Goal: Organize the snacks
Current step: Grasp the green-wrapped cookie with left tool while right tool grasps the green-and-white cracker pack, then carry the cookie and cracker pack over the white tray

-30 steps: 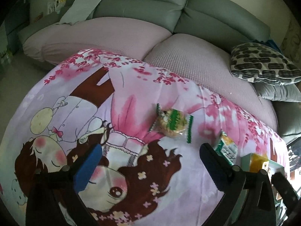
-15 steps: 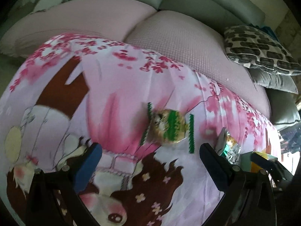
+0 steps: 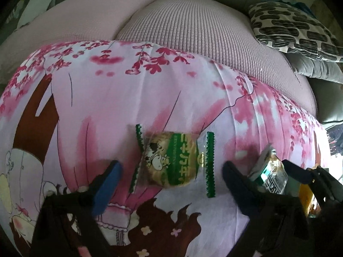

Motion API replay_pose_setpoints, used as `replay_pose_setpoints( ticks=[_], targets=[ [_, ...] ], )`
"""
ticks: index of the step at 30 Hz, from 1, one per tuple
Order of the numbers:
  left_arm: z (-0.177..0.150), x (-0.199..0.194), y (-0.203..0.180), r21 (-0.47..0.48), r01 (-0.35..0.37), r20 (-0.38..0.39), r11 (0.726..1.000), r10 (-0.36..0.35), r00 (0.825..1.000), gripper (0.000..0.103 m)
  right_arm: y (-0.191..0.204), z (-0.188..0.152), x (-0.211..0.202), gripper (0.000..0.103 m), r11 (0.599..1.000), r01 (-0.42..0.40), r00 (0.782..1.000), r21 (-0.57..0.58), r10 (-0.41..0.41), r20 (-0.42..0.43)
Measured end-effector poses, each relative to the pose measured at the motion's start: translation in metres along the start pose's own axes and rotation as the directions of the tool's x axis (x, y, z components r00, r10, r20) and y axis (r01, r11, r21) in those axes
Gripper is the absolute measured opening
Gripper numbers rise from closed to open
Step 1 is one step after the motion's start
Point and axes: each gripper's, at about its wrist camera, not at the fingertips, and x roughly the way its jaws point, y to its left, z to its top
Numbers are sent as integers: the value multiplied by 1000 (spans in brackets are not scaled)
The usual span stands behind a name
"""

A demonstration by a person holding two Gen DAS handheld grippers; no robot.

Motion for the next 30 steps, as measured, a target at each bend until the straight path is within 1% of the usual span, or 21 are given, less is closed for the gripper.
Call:
replay_pose_setpoints(
  ticks=[1, 2, 3, 4, 5, 6, 8, 11, 15, 17, 21, 25, 30],
  targets=[
    [1, 1, -2, 3, -6, 1, 1000, 6, 1000, 82, 1, 1, -1, 65, 1000, 3, 1000, -4, -3, 1],
    [1, 1, -4, 9, -9, -1, 1000, 9, 1000, 76, 2, 1, -1, 60, 1000, 12, 1000, -7, -12, 0],
    [0, 1, -4, 18, -9, 0, 1000, 9, 1000, 70, 3, 1, -1, 58, 1000, 15, 1000, -6, -15, 2],
    [0, 0, -5, 23, -12, 5, 1000, 12, 1000, 68, 2, 1, -3, 56, 1000, 11, 1000, -1, -11, 5],
    [-1, -1, -5, 25, -14, 12, 1000, 13, 1000, 60, 3, 1, -2, 54, 1000, 3, 1000, 8, -3, 8],
    [-2, -2, -6, 23, -8, 17, 1000, 8, 1000, 56, 3, 1, -3, 54, 1000, 1, 1000, 14, -2, 11],
    [-5, -4, -5, 12, 8, 20, 1000, -8, 1000, 55, 4, 0, -3, 53, 1000, 8, 1000, 14, -8, 16],
    [-14, -11, -3, -10, 10, 34, 1000, -9, 999, 54, 7, -5, -6, 53, 1000, 6, 999, 17, -6, 31],
    [-33, -29, 6, -78, 49, 71, 996, -43, 997, 54, 5, -16, -18, 53, 997, -19, 998, 76, 15, 59],
    [-42, -41, 8, -98, 60, 96, 993, -51, 994, 54, 5, -23, -29, 53, 995, -30, 996, 92, 22, 86],
    [-58, -68, 16, -145, 76, 156, 987, -53, 986, 54, 4, -40, -50, 53, 992, -23, 991, 127, 6, 131],
    [-76, -94, 14, -182, 82, 214, 980, -42, 976, 54, 0, -62, -84, 53, 986, -24, 979, 167, -11, 206],
    [-98, -120, 6, -172, 113, 262, 979, -65, 963, 54, -9, -100, -117, 53, 964, -56, 962, 259, -17, 271]
  ],
)
